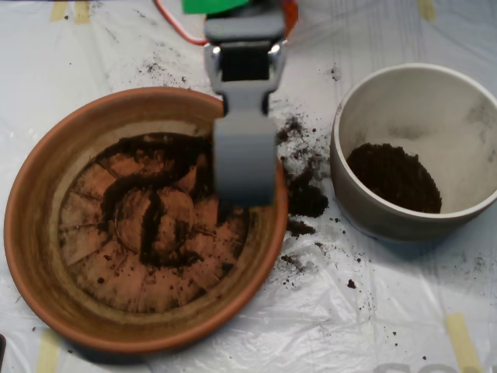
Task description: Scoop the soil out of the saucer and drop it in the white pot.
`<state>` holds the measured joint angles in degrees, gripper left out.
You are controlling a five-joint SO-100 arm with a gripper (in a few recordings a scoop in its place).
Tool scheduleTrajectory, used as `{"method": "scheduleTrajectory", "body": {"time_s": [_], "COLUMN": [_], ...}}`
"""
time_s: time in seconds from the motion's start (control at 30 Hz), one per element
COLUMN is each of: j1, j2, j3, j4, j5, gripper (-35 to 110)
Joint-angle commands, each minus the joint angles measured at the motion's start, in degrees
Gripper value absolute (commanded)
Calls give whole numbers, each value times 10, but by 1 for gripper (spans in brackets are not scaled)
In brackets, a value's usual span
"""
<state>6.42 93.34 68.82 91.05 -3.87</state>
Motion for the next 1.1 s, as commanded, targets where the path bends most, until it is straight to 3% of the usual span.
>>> {"method": "scheduleTrajectory", "body": {"time_s": [0.0, 0.27, 0.47, 1.07], "j1": [79, 186, 219, 240], "j2": [74, 63, -4, -343], "j3": [110, 333, 354, 9], "j4": [-69, -221, -245, -63], "j5": [-10, -62, -92, -163], "gripper": [41, 46, 52, 63]}}
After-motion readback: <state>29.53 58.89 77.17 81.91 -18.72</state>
